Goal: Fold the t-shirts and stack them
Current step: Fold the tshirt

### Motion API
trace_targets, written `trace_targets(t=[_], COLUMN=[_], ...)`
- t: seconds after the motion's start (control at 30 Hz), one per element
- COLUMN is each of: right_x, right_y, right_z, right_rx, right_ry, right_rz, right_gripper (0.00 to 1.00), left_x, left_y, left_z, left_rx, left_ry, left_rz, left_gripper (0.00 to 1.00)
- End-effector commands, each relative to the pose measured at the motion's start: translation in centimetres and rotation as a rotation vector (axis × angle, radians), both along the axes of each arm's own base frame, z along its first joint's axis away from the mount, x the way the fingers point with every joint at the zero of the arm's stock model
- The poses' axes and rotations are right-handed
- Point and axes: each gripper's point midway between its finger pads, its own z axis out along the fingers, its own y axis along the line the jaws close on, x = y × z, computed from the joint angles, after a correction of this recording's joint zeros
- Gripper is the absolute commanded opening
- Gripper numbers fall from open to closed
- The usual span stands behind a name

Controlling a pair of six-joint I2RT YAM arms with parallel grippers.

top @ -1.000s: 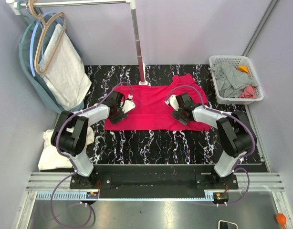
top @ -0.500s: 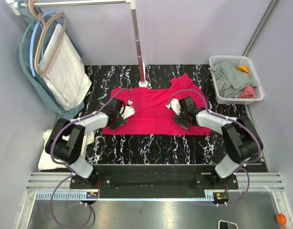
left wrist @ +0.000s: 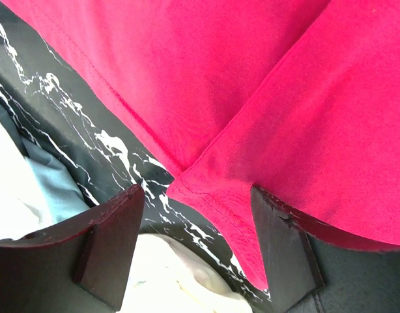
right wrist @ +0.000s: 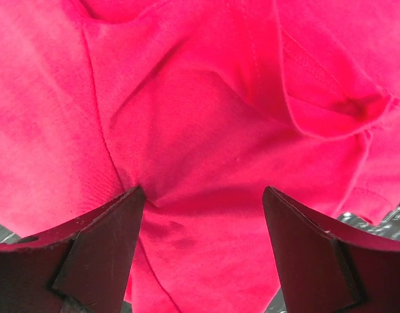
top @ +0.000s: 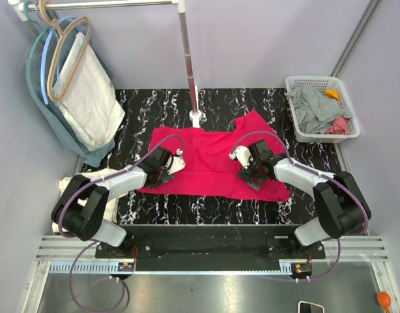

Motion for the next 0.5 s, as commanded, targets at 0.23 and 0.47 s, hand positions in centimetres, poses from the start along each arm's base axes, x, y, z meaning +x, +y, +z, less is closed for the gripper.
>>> trace_targets(t=[0.23, 0.47], right_x=[-8.3, -9.6], right_y=[-0.1, -0.2], right_z=[-1.7, -1.9], right_rx=[0.024, 0.006], right_ry=[0.242, 0.278], right_rz=[0.119, 0.164], right_gripper=[0.84, 0.84], left_x=[-7.7, -10.0], left_y=[1.7, 2.5], left_z=[-3.9, -4.2], left_rx=[0.052, 0.074], left_ry=[0.213, 0.244], left_rz=[-0.004, -0.011], left_gripper=[0.73, 0.73])
